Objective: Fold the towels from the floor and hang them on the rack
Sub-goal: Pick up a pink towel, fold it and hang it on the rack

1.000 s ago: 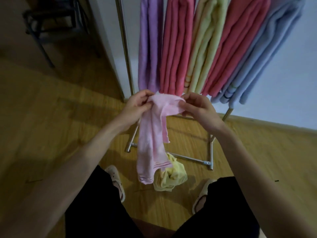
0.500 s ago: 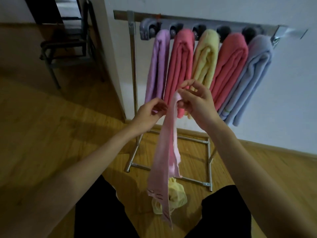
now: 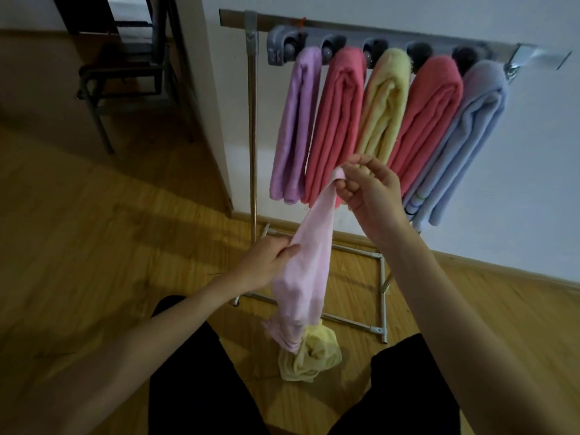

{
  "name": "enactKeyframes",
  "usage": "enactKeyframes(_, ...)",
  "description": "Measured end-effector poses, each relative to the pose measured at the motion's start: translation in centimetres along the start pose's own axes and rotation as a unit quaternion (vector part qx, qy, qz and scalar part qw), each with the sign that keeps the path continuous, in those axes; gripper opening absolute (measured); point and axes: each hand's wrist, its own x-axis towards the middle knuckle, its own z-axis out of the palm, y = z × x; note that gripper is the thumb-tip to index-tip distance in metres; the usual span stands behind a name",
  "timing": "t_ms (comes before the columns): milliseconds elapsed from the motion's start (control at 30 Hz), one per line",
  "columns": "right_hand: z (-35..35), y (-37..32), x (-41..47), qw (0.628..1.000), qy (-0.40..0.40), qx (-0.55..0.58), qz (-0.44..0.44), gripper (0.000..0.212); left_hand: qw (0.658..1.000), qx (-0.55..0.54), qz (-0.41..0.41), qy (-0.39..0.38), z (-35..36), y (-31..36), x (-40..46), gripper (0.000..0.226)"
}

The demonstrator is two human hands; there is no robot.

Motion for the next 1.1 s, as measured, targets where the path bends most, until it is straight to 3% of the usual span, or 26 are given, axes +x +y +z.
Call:
enactKeyframes(367,-4.5,3.4,-0.6,0.985,0.081,-0.153,-0.011,0.015,0.97,-0.146,-0.135,0.141,-4.7,-0.5,3.0,0.033)
enactKeyframes(533,-5.8,5.0,-1.7,0.956,0.019,-0.291,-0.016,0.021,0.957,-0.182,-0.123,0.189,-6.9,2.2,3.3,0.022)
enactKeyframes(667,-6.0,6.1,-2.2,0.897,-0.011,-0.427,-0.112,0.002,0.948,-0.178,-0.112,0.238,-7.9,3.2,3.4,0.02)
enactKeyframes(733,-6.0,6.6,-2.4,0.867,0.01,-0.476,-0.15,0.008,0.944,-0.179,-0.112,0.254,-8.0,3.6,3.3,0.02)
enactKeyframes(900,-5.4,6.9,-3.2,0.836,0.015,-0.48,-0.264,0.006,0.939,-0.191,-0.102,0.268,-8.4,4.5,3.1,0.02)
enactKeyframes(1000,-4.9,7.1,-4.0,0.805,-0.037,-0.493,-0.326,0.012,0.936,-0.191,-0.103,0.276,-8.5,5.1,3.1,0.019)
enactKeyframes(1100,-4.7,7.6,-4.7,0.749,-0.138,-0.531,-0.372,0.014,0.928,-0.22,-0.104,0.284,-8.7,5.8,3.1,0.016)
